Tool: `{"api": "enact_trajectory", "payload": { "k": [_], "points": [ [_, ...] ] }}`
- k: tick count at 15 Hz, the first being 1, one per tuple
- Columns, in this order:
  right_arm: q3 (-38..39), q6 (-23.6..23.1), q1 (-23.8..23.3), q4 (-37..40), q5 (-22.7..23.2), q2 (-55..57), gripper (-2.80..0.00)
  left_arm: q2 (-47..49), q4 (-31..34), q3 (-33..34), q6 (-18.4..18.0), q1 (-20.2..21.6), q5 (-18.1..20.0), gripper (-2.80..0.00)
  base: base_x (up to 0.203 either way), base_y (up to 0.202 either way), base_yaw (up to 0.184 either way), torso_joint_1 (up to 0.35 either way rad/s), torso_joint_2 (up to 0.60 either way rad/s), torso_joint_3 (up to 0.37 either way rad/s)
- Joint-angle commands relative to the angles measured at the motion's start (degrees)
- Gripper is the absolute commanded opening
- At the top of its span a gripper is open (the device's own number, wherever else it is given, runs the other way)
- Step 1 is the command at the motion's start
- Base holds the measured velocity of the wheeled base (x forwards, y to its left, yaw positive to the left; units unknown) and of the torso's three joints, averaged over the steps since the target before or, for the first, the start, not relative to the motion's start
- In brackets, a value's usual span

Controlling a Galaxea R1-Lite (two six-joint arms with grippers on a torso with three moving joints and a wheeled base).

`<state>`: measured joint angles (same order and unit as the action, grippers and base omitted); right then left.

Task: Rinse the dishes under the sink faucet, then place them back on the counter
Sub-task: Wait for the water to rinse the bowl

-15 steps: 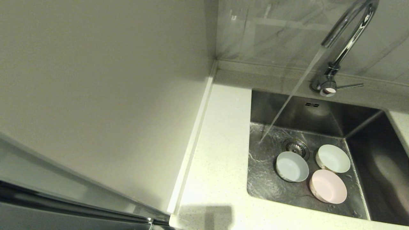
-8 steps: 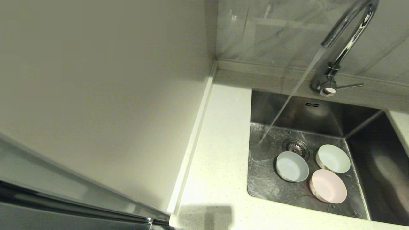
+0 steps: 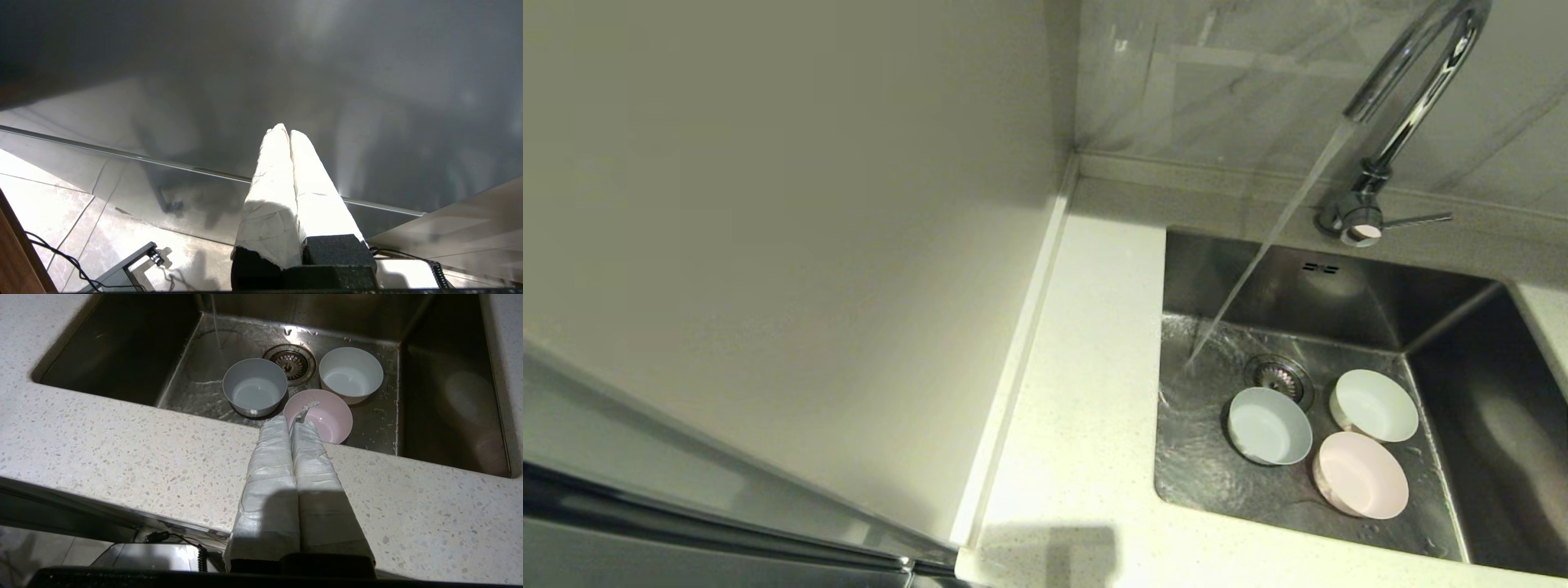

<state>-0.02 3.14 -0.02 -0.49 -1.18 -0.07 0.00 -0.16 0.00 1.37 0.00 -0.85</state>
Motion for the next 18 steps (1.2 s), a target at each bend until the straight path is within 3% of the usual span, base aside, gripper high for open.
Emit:
{"api": "enact_trajectory", "payload": {
  "k": [1,18],
  "points": [
    [0.0,0.0,-0.1,0.0,0.0,0.1,-2.8,-0.2,0.0,0.0,0.0,0.0,0.0,-2.8,0.0,0.0,0.0,0.0,0.0,0.0],
    [-0.2,-0.1,-0.1,0.3,-0.1,0.1,-2.8,-0.2,0.0,0.0,0.0,0.0,0.0,-2.8,0.0,0.0,0.0,0.0,0.0,0.0]
  ]
}}
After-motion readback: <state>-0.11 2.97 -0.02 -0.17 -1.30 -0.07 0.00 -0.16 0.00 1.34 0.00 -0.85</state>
